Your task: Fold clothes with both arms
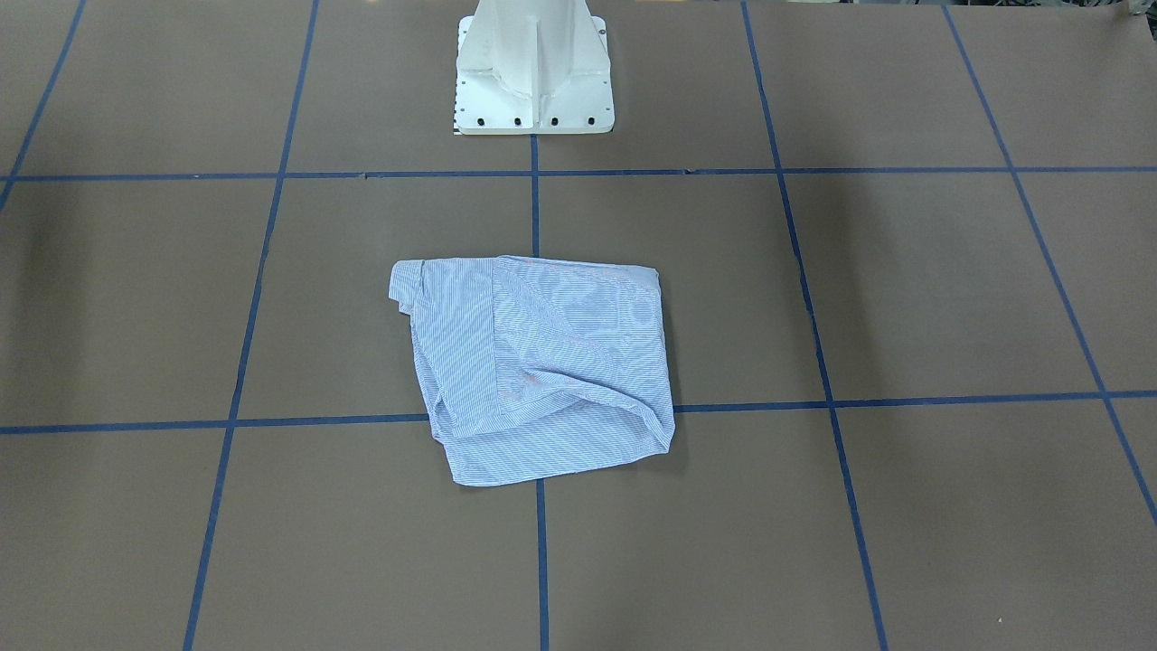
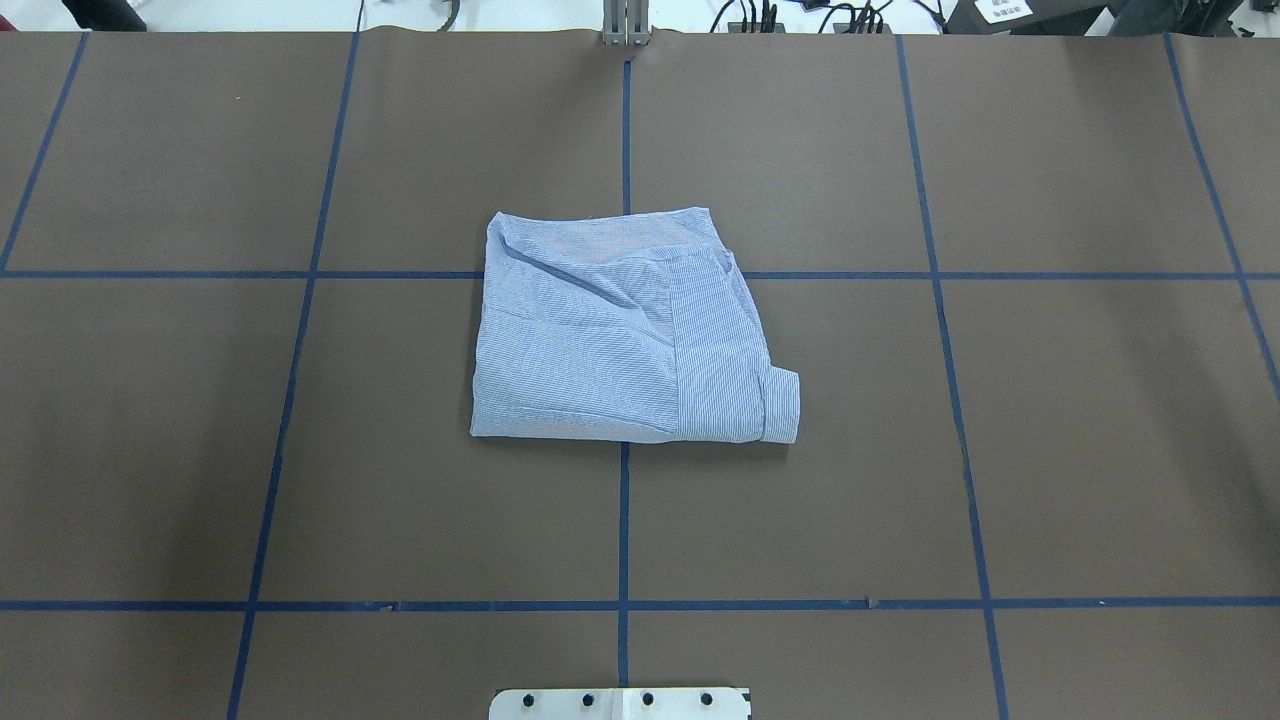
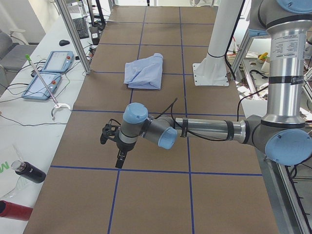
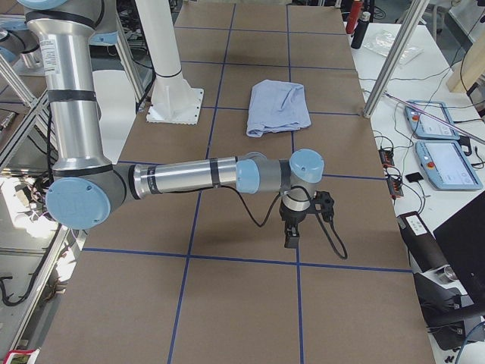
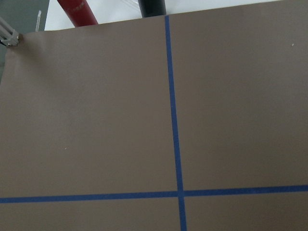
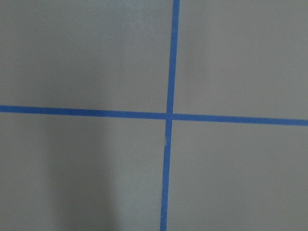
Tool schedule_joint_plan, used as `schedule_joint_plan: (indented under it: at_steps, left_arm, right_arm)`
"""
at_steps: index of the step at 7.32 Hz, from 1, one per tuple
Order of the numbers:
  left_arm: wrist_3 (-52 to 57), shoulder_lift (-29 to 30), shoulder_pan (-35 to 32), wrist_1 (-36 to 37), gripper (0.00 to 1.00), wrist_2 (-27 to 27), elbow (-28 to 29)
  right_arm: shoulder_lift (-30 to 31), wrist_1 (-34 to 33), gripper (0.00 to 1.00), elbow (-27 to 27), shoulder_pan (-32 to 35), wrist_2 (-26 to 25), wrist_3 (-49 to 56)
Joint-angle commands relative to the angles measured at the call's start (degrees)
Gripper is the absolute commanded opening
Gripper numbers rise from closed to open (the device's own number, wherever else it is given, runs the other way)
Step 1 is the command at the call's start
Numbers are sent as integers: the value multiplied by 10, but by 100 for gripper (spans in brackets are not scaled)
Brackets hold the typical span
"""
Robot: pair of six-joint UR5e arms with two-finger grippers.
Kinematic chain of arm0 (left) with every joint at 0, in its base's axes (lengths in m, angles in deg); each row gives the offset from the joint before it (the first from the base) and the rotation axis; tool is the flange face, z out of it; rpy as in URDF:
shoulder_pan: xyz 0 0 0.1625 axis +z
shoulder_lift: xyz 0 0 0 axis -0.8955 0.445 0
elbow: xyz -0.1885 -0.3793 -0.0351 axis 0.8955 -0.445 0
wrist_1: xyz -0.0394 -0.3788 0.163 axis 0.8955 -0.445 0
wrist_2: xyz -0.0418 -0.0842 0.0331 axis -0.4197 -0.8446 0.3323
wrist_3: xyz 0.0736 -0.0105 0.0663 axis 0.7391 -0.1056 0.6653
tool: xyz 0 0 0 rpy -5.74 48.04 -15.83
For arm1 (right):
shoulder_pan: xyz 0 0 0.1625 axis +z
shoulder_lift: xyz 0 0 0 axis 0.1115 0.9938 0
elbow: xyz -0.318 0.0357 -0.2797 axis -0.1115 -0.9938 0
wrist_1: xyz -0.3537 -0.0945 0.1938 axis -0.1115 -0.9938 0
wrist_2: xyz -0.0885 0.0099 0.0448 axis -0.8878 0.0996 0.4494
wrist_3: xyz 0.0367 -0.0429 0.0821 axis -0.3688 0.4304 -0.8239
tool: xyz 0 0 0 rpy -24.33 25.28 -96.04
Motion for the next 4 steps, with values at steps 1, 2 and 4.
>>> schedule_joint_plan:
  at_steps: [1, 2, 4]
  left_arm:
    - [62, 19, -43, 138, 100, -5, -12]
    - [62, 44, -59, 189, 100, -5, -15]
    - [62, 51, -61, 257, 100, -6, -35]
  right_arm:
    - [25, 3, 100, 0, 13, 42, -1]
    - [37, 7, 100, -9, 14, 43, 2]
    - [54, 60, 100, -24, 30, 51, -2]
